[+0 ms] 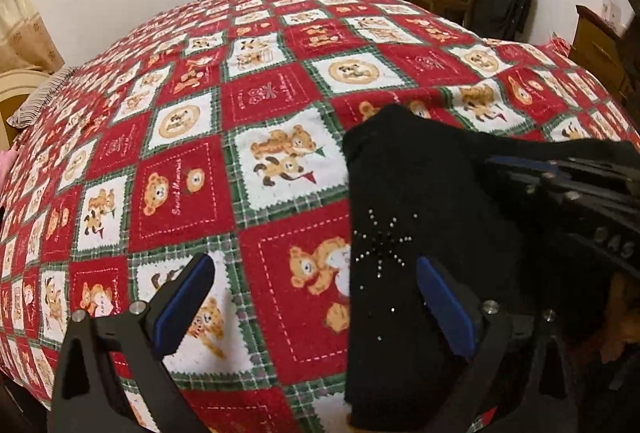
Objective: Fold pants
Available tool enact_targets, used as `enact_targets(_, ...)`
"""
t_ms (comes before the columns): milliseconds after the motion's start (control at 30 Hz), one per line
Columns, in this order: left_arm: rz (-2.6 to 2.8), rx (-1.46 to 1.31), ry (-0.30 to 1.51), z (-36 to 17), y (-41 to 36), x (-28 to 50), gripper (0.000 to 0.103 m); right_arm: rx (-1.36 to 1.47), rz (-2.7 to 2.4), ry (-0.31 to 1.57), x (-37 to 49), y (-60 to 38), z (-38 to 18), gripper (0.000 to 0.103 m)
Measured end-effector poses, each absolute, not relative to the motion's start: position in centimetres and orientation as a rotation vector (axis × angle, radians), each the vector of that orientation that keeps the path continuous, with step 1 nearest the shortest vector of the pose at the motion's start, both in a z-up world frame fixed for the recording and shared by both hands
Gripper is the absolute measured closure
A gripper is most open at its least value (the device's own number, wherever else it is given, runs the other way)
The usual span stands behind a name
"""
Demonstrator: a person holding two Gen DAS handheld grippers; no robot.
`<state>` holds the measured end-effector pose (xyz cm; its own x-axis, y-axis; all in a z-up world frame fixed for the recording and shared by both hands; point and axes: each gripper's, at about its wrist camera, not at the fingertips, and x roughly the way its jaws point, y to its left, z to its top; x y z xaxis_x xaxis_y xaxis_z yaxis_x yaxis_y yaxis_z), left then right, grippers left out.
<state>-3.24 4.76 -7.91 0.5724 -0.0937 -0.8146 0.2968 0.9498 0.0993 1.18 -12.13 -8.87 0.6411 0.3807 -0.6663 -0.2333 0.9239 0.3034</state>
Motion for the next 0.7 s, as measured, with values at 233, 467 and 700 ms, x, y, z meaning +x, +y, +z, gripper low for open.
enact_targets(233,-0.256,0.277,0.868,-5.9,3.2,-2.6,0.001,0.159,0.189,0.648,-4.7,-17.6,-4.4,0.097)
enact_targets(467,-0.261,0.318,0.806,-5.5,-0.4,-0.1,0.000,0.185,0.036,0.702,-5.8,-22.3,-7.4,0.097)
enact_targets(700,-0.236,0.315,0.857,-7.4,-1.6,1.6,0.000,0.202,0.014,0.712,-3.6,-22.7,-7.6,0.097)
